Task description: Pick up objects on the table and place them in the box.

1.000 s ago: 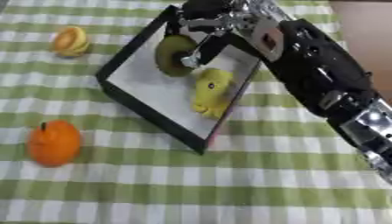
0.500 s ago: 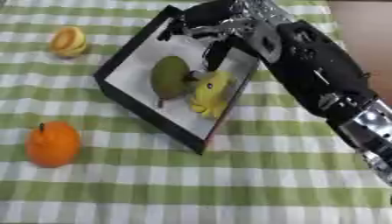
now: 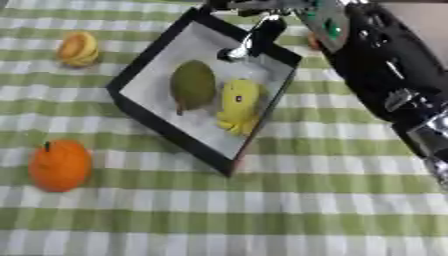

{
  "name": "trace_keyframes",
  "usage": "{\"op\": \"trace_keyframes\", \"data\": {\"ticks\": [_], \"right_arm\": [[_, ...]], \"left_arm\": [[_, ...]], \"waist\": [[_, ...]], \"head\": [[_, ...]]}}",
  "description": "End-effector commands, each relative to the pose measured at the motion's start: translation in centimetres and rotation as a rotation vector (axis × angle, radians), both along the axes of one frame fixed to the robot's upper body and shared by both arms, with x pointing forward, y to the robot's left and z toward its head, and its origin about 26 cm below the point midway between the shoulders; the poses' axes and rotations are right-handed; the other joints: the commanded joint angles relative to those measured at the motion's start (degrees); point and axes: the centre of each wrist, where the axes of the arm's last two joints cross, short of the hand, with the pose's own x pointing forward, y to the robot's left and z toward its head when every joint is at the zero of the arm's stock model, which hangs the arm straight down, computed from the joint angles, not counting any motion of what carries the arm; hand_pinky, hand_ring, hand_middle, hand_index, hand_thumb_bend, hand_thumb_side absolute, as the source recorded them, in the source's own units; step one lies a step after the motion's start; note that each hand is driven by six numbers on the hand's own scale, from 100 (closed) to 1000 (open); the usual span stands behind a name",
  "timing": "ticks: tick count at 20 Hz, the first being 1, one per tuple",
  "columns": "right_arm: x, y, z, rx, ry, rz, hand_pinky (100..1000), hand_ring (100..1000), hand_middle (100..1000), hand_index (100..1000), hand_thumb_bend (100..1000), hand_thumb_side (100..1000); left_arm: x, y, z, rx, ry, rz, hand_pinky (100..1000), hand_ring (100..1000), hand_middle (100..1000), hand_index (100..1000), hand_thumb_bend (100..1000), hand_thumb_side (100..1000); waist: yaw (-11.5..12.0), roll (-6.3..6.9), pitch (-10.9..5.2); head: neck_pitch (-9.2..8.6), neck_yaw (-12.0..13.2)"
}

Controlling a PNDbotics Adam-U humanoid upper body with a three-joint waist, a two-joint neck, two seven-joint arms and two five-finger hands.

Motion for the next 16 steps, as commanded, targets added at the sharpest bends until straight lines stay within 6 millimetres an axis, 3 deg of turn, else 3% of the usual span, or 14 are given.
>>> {"op": "trace_keyframes", "data": {"ticks": [1,6,7,12,16], "right_arm": [[-0.8,-2.3,3.6,-0.039,-0.020,0.016,1000,922,864,1000,273,676],[-1.6,-7.3,5.7,0.042,-0.008,-0.098,1000,920,858,998,290,683],[-1.7,-8.5,5.9,0.047,-0.007,-0.130,1000,927,864,997,327,696],[-2.0,-13.7,5.0,0.028,0.010,-0.265,1000,936,874,991,404,711],[-2.1,-16.4,3.6,-0.002,0.017,-0.337,987,945,872,981,432,681]], "left_arm": [[-0.3,0.4,1.0,0.036,-0.024,0.007,819,845,811,817,100,668],[-0.4,0.7,0.8,0.041,-0.015,0.018,819,845,810,817,100,669],[-0.4,0.7,0.8,0.043,-0.015,0.020,819,845,810,817,100,669],[-0.4,0.8,0.7,0.048,-0.008,0.021,818,845,810,817,100,670],[-0.4,0.8,0.7,0.052,-0.007,0.019,818,845,810,817,100,670]], "waist": [[-0.2,0.76,-2.42],[-1.2,0.58,-2.42],[-1.4,0.53,-2.40],[-1.9,0.40,-2.12],[-1.9,0.43,-1.75]], "head": [[0.30,0.4],[0.30,1.2],[0.30,1.4],[-0.12,1.8],[-0.60,2.0]]}}
